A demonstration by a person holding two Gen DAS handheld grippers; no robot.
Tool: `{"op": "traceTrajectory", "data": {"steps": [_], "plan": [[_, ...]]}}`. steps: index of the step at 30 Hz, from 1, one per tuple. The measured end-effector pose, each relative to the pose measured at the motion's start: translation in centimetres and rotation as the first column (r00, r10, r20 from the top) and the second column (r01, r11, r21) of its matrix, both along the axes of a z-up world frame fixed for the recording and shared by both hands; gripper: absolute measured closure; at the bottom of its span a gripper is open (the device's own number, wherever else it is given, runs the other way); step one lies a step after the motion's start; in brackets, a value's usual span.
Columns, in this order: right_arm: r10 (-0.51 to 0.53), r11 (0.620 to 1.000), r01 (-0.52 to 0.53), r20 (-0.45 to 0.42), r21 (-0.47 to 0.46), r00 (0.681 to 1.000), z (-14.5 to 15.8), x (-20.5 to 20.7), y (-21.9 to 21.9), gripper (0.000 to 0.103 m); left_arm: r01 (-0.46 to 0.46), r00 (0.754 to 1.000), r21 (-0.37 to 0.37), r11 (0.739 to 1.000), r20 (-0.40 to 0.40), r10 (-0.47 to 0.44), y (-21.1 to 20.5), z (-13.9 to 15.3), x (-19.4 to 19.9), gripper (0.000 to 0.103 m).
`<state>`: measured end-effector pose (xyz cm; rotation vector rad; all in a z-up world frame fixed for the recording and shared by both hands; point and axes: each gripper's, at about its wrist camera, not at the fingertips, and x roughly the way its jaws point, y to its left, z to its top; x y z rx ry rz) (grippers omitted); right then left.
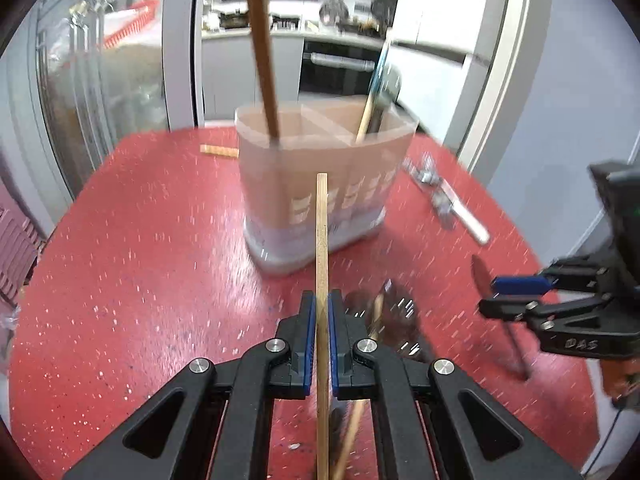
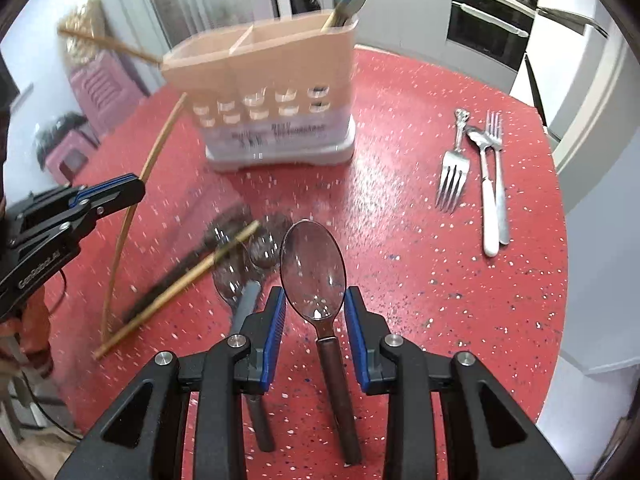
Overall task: Organize utensils
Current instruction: 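Lift and carry the spoon and chopstick over the beige holder with both tools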
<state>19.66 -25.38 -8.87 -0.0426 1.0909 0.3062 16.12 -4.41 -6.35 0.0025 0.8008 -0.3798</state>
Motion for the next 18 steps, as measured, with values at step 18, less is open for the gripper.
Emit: {"op": "traceTrajectory", "data": {"steps": [18], "plan": [[-0.145, 0.962, 0.087, 0.213, 0.260, 0.966, 10.1, 2.7, -3.5, 0.070, -0.112, 0.928, -0.187, 0.976, 0.332, 0.170, -2.2, 13.8, 1.6, 0.074]]}}
